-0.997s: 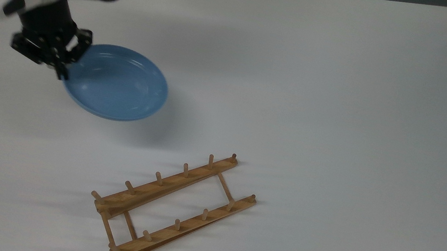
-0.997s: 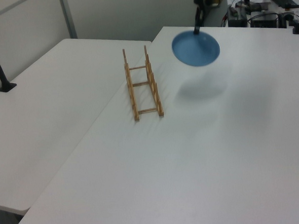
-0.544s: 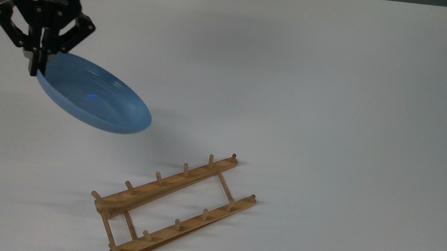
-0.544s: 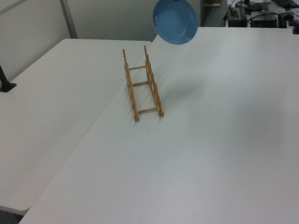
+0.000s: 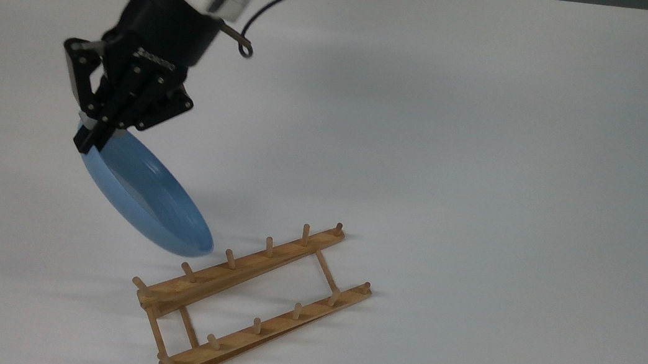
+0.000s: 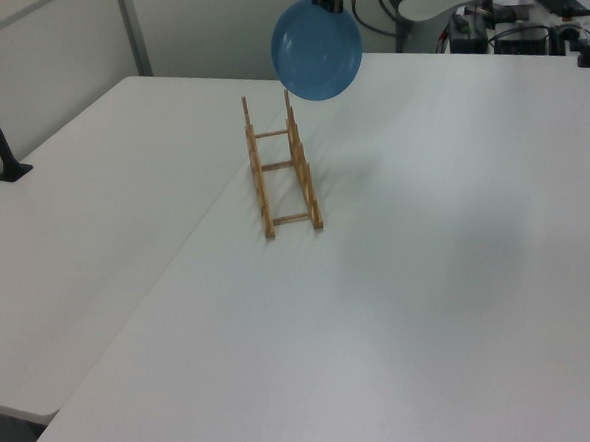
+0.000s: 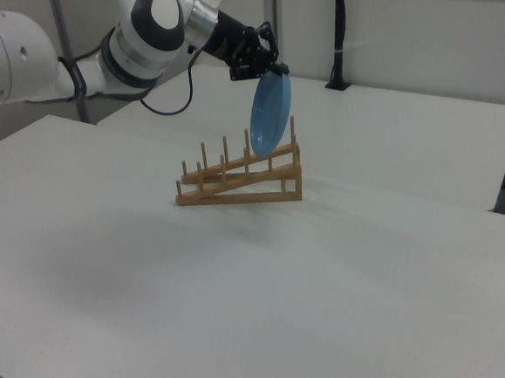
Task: Place plate in plate rack
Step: 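Carry the upright plate over the rack and lower it between pegs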
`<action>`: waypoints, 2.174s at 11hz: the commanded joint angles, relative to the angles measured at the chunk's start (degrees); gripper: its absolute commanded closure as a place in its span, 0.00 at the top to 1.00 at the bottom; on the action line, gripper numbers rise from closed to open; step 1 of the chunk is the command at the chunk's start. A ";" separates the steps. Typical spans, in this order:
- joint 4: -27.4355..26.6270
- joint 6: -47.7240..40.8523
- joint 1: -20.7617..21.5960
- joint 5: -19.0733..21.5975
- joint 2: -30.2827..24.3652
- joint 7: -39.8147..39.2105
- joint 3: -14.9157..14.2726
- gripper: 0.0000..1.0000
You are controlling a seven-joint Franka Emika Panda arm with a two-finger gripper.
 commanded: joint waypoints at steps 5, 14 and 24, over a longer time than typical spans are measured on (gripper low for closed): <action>7.90 -2.86 8.33 -8.09 8.34 11.16 -7.76 0.00; 12.21 -3.83 11.84 -8.09 15.55 19.33 -9.61 0.00; 11.60 -3.83 12.28 -8.79 18.45 22.76 -8.91 0.22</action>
